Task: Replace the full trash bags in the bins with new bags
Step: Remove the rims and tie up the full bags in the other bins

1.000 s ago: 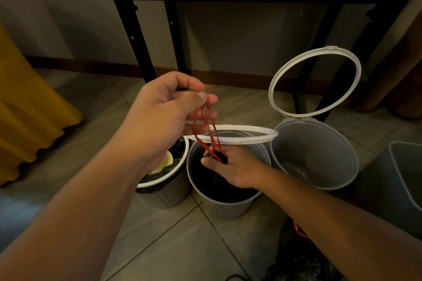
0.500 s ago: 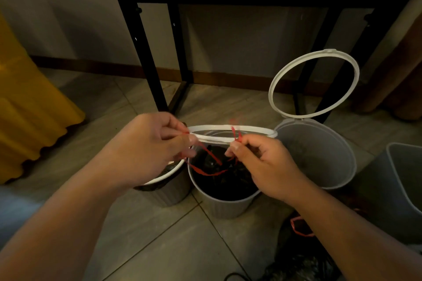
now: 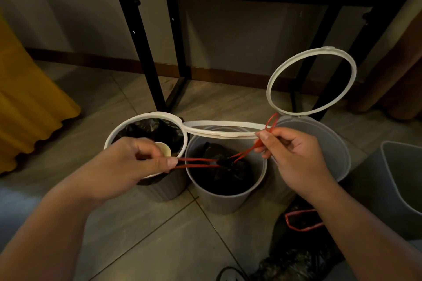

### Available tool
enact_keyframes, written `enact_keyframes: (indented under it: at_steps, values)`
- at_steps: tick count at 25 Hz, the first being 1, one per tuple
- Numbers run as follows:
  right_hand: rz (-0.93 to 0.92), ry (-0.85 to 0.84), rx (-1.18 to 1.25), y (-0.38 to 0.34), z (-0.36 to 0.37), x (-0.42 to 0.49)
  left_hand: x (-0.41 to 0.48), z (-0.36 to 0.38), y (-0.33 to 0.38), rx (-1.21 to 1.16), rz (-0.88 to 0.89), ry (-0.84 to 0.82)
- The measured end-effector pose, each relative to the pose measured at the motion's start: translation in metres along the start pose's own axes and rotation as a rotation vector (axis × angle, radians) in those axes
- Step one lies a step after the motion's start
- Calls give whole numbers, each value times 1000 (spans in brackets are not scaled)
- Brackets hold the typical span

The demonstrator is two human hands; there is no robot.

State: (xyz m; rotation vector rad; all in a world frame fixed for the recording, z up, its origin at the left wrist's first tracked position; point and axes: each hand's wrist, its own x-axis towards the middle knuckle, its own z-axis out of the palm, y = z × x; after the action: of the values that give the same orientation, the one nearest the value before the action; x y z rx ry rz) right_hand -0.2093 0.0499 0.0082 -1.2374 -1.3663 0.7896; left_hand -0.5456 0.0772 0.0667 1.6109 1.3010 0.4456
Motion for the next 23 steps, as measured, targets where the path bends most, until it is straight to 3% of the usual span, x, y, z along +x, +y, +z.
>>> enact_keyframes:
  at_steps: [2, 4, 7, 11, 13, 15, 20, 23]
  values:
    - [17, -14, 36, -2, -2, -4, 0, 21, -3, -461, 191, 59]
    - [-13, -103, 5, -8, -3, -7, 6, 44, 4, -657, 338, 56]
    - [-115, -311, -103, -27, -1, -6, 25, 69, 20, -395, 384, -22]
    - [-185, -443, -317, -54, 4, 6, 50, 83, 37, 130, 475, -167]
    - [-225, -487, -365, -62, 13, 11, 58, 87, 42, 236, 551, -184]
    - [-236, -462, -318, -63, 16, 15, 64, 89, 41, 237, 538, -171]
    - [-58, -410, -248, -40, 13, 17, 68, 85, 29, -211, 183, -185]
    - [-31, -293, -204, -27, 22, 15, 66, 83, 28, -318, 144, -253]
